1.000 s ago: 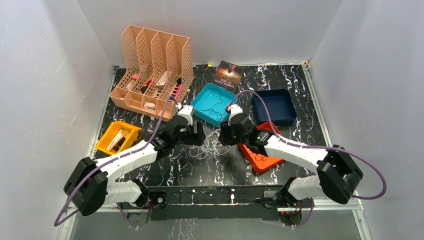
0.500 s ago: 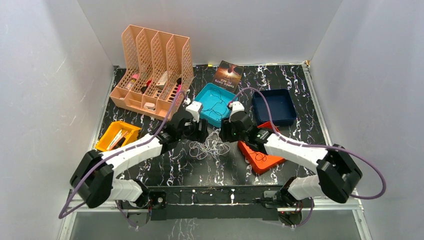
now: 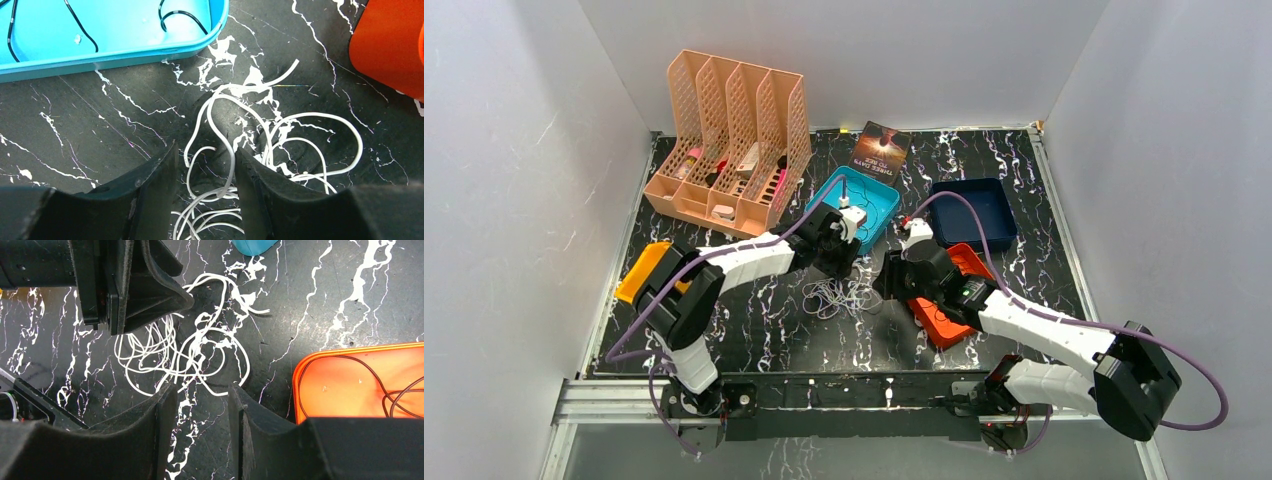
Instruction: Untangle the cables
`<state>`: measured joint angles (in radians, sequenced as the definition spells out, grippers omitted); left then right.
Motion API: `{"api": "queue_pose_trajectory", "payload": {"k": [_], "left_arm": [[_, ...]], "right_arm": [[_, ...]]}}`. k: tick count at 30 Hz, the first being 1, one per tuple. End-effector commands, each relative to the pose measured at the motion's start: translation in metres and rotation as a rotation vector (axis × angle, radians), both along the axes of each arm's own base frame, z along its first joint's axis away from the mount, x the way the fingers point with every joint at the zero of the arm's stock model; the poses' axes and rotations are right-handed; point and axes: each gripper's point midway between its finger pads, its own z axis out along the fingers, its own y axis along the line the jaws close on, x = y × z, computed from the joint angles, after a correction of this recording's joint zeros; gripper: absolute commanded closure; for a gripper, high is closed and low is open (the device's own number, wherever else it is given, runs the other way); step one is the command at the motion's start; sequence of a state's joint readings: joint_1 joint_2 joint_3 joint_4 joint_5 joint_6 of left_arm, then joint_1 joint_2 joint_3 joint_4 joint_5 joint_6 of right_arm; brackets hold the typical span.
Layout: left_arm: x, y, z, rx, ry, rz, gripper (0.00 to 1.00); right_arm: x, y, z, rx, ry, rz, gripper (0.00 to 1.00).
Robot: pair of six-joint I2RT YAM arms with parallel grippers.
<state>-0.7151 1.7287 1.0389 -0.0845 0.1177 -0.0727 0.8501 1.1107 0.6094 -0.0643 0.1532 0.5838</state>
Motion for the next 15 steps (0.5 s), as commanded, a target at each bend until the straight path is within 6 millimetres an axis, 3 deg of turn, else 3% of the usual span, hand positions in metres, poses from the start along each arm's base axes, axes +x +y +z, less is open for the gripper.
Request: {"api": "queue_pose_trajectory", "payload": {"k": [1, 7, 15], "left_arm": [[0.005, -0.005, 0.007, -0.017, -0.004, -0.022, 0.57], [0.007, -0.007, 0.001, -0.019, 0.003, -0.023, 0.64], [0.012, -0.006, 0.015, -0.032, -0.036, -0.006, 0.86]], "right_arm": [[0.003, 0.003, 0.009, 0.025, -0.023, 0.006, 0.5], [0.005, 0.004, 0.013, 0.023, -0.033, 0.004, 0.5], [0.005, 0.006, 0.013, 0.019, -0.027, 0.014, 0.5]]}}
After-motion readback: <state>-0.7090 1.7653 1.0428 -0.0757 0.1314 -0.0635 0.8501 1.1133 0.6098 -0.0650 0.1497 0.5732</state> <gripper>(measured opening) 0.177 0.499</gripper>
